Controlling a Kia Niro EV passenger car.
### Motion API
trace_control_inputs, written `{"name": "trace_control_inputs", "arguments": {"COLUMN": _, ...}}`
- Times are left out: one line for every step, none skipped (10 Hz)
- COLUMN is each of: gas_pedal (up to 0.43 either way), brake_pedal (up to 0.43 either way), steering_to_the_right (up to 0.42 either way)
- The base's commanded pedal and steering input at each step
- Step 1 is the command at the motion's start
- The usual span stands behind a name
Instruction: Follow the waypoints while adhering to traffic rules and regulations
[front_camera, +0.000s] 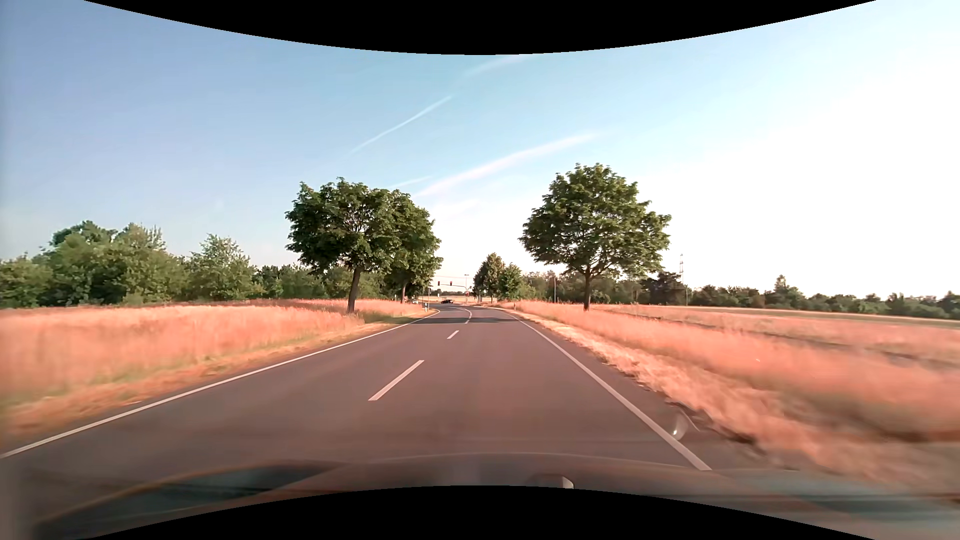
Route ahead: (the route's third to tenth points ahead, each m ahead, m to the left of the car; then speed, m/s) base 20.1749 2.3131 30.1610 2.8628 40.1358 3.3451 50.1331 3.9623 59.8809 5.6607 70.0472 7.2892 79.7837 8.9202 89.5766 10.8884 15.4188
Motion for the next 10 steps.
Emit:
{"name": "trace_control_inputs", "arguments": {"gas_pedal": 0.0, "brake_pedal": 0.006, "steering_to_the_right": -0.014}}
{"name": "trace_control_inputs", "arguments": {"gas_pedal": 0.0, "brake_pedal": 0.006, "steering_to_the_right": -0.014}}
{"name": "trace_control_inputs", "arguments": {"gas_pedal": 0.0, "brake_pedal": 0.012, "steering_to_the_right": -0.014}}
{"name": "trace_control_inputs", "arguments": {"gas_pedal": 0.0, "brake_pedal": 0.012, "steering_to_the_right": -0.013}}
{"name": "trace_control_inputs", "arguments": {"gas_pedal": 0.0, "brake_pedal": 0.018, "steering_to_the_right": -0.013}}
{"name": "trace_control_inputs", "arguments": {"gas_pedal": 0.0, "brake_pedal": 0.018, "steering_to_the_right": -0.012}}
{"name": "trace_control_inputs", "arguments": {"gas_pedal": 0.0, "brake_pedal": 0.03, "steering_to_the_right": -0.012}}
{"name": "trace_control_inputs", "arguments": {"gas_pedal": 0.0, "brake_pedal": 0.043, "steering_to_the_right": -0.012}}
{"name": "trace_control_inputs", "arguments": {"gas_pedal": 0.0, "brake_pedal": 0.049, "steering_to_the_right": -0.012}}
{"name": "trace_control_inputs", "arguments": {"gas_pedal": 0.0, "brake_pedal": 0.055, "steering_to_the_right": -0.012}}
